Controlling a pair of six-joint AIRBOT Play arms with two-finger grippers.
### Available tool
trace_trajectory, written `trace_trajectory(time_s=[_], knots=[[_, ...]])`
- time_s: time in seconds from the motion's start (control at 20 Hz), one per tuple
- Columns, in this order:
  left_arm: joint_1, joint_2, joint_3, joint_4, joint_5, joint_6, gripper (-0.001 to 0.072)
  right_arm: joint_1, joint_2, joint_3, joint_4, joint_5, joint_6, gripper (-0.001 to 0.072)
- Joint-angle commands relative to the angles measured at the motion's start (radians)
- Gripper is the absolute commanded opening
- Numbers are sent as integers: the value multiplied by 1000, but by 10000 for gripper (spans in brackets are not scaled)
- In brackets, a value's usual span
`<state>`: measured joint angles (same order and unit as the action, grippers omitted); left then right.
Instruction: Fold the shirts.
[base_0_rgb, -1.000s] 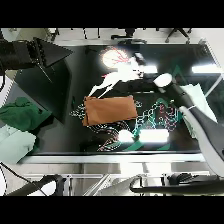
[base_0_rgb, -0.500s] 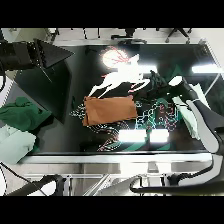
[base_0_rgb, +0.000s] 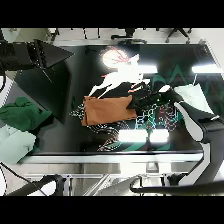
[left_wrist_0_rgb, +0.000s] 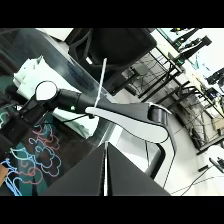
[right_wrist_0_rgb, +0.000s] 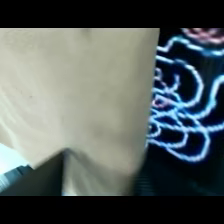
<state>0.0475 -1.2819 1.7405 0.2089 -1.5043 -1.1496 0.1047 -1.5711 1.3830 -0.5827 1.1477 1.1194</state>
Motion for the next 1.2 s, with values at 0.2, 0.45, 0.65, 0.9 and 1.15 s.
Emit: trace_trajectory(time_s=[0.2, 0.45, 0.65, 0.9, 1.15], knots=[[1, 1, 0, 0, -24, 0, 20, -3, 10, 11, 256, 13, -148, 22], [1, 1, 0, 0, -25, 0, 19, -134, 198, 61, 255, 12, -106, 22], [1, 1, 0, 0, -27, 0, 19, -330, 357, 76, 255, 1, -72, 22], [1, 1, 0, 0, -41, 0, 19, -623, 503, 76, 255, -23, -41, 22], [1, 1, 0, 0, -41, 0, 19, -846, 587, 76, 255, -8, -14, 21]])
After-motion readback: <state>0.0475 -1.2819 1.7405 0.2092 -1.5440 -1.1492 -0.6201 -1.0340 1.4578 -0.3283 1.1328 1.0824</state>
